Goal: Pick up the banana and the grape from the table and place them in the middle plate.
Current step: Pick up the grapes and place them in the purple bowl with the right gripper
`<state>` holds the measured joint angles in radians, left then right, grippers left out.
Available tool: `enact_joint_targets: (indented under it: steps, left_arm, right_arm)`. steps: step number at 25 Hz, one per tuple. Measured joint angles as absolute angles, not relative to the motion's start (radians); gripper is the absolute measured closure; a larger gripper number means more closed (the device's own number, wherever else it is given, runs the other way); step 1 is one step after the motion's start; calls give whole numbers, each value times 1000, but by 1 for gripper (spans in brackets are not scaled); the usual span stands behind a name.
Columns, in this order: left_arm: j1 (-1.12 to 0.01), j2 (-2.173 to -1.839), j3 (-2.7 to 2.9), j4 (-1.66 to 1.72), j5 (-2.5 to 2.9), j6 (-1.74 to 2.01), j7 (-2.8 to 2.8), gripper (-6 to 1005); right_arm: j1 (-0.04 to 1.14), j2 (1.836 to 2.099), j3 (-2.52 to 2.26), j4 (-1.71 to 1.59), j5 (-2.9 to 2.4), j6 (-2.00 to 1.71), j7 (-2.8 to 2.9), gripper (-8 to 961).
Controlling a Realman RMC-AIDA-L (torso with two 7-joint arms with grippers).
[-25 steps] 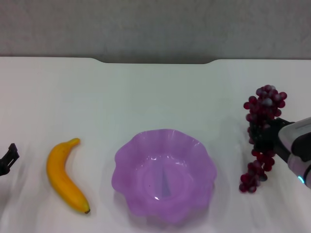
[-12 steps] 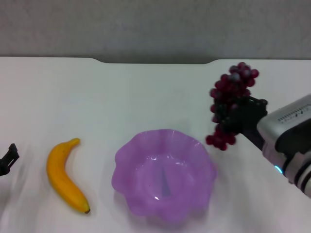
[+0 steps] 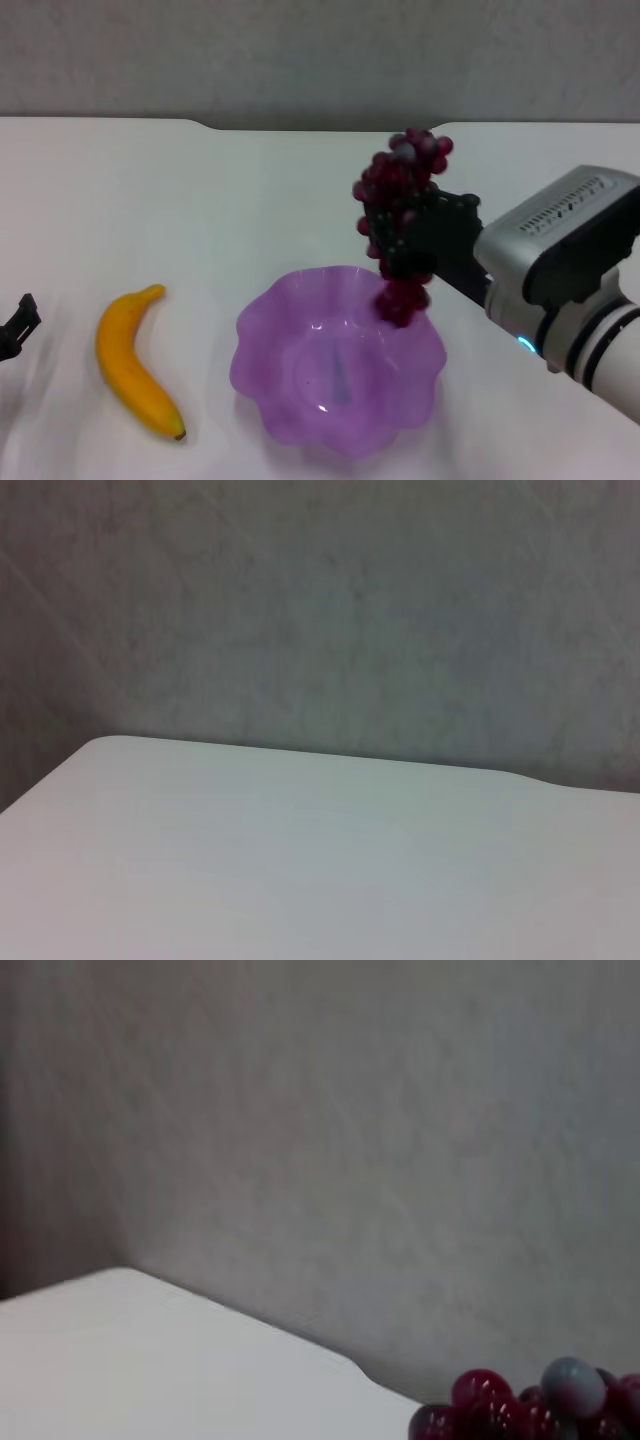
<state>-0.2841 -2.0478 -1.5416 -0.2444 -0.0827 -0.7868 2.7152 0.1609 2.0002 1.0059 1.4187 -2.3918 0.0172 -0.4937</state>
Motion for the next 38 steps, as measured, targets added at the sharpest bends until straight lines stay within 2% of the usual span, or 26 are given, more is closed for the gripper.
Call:
enact_joint_targets:
  steps: [11,38]
  left_arm:
    - [-287,-2048,-1541,-245,-83,-787,2715,152]
    - [-299,-2050,-1536,-238,-97,-784,2715,151]
  right_arm:
    - [167,2001,932,1410,-2401,21,-525,642]
    - [281,2007,752,1019,-2302,-172,-488,652]
